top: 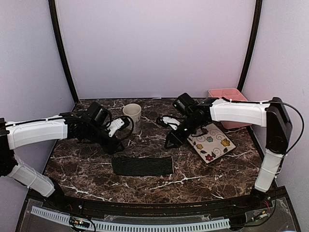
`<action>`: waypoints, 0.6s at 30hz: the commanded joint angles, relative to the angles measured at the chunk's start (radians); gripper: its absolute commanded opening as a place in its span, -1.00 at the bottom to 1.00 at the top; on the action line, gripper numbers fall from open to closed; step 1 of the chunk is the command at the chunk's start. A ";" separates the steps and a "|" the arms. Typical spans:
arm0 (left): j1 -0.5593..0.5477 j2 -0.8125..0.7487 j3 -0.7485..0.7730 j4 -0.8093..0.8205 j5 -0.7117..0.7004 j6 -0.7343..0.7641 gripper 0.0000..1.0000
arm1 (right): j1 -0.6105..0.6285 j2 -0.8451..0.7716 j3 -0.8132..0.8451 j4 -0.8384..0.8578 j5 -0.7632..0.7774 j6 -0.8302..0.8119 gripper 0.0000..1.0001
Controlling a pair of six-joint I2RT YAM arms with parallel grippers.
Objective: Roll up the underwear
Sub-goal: Rotate the underwear at the center of the board.
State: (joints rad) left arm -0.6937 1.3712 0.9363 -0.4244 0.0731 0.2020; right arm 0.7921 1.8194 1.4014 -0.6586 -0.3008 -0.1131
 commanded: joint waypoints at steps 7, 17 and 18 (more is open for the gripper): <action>-0.050 -0.065 -0.086 -0.094 0.182 -0.401 0.13 | 0.077 0.052 -0.045 0.005 -0.141 -0.005 -0.21; -0.059 0.152 -0.082 -0.065 0.099 -0.467 -0.09 | 0.081 0.138 -0.177 0.088 -0.054 0.007 -0.63; -0.058 0.185 -0.073 -0.073 0.082 -0.463 -0.10 | 0.083 0.137 -0.177 0.085 -0.050 0.009 -0.63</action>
State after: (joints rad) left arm -0.7544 1.4590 0.8448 -0.4740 0.2081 -0.2375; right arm 0.8707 1.9266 1.2526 -0.5896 -0.4068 -0.1169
